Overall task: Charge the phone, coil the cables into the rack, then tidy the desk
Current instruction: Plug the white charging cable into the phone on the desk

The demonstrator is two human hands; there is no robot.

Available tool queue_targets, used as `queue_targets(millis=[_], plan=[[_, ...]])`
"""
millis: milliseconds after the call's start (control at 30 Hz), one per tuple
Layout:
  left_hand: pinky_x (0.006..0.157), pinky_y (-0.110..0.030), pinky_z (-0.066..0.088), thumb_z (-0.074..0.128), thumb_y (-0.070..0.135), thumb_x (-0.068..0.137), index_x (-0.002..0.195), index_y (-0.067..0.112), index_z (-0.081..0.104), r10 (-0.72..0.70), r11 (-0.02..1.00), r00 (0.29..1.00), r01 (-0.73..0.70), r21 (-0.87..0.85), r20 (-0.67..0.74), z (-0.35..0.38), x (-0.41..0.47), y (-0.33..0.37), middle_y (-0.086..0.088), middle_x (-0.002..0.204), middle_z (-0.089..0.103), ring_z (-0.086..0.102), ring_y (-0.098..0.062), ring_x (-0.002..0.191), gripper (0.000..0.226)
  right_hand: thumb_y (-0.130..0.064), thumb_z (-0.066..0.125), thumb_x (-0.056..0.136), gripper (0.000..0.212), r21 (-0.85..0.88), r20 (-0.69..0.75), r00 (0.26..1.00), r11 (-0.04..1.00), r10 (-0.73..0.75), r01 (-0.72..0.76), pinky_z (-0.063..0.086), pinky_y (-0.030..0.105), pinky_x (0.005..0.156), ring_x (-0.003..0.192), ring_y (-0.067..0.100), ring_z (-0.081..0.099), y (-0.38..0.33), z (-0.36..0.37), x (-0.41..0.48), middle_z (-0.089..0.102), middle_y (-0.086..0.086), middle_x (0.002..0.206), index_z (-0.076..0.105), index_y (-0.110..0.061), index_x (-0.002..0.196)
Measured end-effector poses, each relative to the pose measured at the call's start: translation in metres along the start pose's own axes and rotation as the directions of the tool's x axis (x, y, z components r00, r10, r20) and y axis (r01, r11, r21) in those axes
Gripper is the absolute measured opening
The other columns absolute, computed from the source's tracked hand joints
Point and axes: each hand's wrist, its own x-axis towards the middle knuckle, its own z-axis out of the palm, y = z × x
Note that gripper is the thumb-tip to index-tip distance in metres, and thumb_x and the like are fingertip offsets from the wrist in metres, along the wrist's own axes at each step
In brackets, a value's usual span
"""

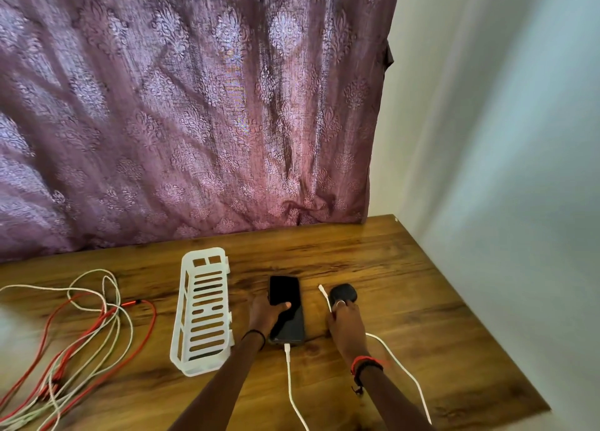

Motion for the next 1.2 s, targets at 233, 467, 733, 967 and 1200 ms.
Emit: queue_targets(millis=[233,467,733,967,1200], plan=[[0.103,-0.039,0.041,0.072,0.024,0.08,0.13,0.002,0.041,0.026,0.996,0.999,-0.022,0.087,-0.044,0.01,-0.015,0.001,-0.015,0.13,0.04,0.042,-0.029,0.12,0.063,-0.013,0.056,0.089,0.012,0.339,-0.033,0.985,0.929,0.172,-0.151,0.045,0.031,0.084,0.094,0.025,0.053,-0.007,-0.009,-0.005,0.052,0.011,0.102,0.057,-0.002,0.092],[0.09,-0.037,0.049,0.077,0.019,0.075,0.119,0.001,0.033,-0.074,0.997,0.997,0.073,-0.019,-0.034,0.006,-0.014,0.007,-0.017,0.122,0.05,0.052,-0.03,0.112,0.064,-0.007,0.06,0.083,0.011,0.636,0.029,0.949,0.727,0.313,-0.259,0.039,0.023,0.057,0.077,0.017,0.055,-0.01,-0.033,0.001,0.059,0.004,0.086,0.053,-0.01,0.091],[0.102,-0.036,0.034,0.052,0.024,0.094,0.122,0.002,0.047,0.24,0.961,0.97,-0.232,0.152,-0.04,0.025,-0.02,0.034,-0.011,0.128,0.041,0.035,-0.027,0.122,0.036,-0.028,0.052,0.093,0.027,0.802,0.013,0.929,0.551,0.37,-0.23,0.033,0.02,0.054,0.061,0.004,0.041,0.013,-0.061,0.013,0.049,-0.009,0.073,0.06,-0.017,0.117],[0.099,-0.027,0.031,0.042,0.018,0.097,0.11,0.006,0.057,0.348,0.916,0.927,-0.368,0.16,0.143,0.07,-0.023,0.061,-0.008,0.124,0.044,0.036,-0.022,0.12,0.023,-0.03,0.052,0.094,0.023,0.862,-0.032,0.907,0.471,0.42,-0.188,0.028,0.027,0.05,0.053,0.009,0.033,0.023,-0.085,0.008,0.041,-0.005,0.056,0.068,-0.014,0.096],[0.096,-0.037,0.041,0.043,0.036,0.097,0.114,0.008,0.053,0.248,0.852,0.942,-0.323,0.413,0.225,0.105,-0.01,0.073,-0.01,0.13,0.043,0.04,-0.027,0.121,0.034,-0.008,0.058,0.09,0.017,0.934,0.083,0.917,0.29,0.39,-0.208,0.039,0.026,0.051,0.055,0.016,0.048,0.023,-0.09,0.011,0.054,0.009,0.064,0.066,-0.007,0.075]])
